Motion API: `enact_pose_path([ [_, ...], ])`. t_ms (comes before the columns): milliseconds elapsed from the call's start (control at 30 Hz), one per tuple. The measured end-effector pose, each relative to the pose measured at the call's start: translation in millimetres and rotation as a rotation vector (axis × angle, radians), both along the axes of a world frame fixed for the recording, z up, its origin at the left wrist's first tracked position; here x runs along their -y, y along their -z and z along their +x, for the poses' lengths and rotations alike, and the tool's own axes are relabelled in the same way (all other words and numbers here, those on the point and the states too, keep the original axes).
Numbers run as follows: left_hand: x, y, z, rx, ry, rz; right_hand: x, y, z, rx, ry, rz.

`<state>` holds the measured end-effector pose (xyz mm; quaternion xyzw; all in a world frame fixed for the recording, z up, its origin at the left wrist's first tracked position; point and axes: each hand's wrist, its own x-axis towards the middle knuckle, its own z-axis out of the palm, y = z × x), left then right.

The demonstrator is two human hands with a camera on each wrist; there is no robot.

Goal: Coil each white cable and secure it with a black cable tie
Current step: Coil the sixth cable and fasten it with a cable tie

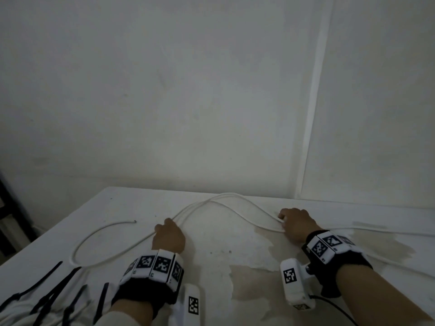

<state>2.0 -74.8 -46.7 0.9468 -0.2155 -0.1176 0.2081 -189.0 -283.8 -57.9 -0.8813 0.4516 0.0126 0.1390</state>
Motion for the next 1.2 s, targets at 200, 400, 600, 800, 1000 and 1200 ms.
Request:
enact_pose_path([
  [200, 7, -25, -16, -0.142, 0.025, -0.529, -2, -16, -8, 0.2, 0.001, -0.01],
  [400, 0, -63, -49, -0.073, 0.173, -0.85, -8, -34, -24, 0.269, -0.148, -0.263],
  [600, -15, -88, -69, 0.02, 0.271, -0.972, -31, -58, -33, 0.365, -0.468, -0.658],
  [800, -30, -104, -90, 0.216, 0.404, -0.942, -92, -91, -36, 0.516, -0.882, -0.883],
  [1000, -51, -115, -110, -0.153, 0.46, -1.058, -136, -125, -68, 0.708, -0.89, -0.75],
  [1200, -65, -122, -132, -0.207, 0.587, -0.97, -163, -123, -91, 0.55, -0.787, -0.812],
])
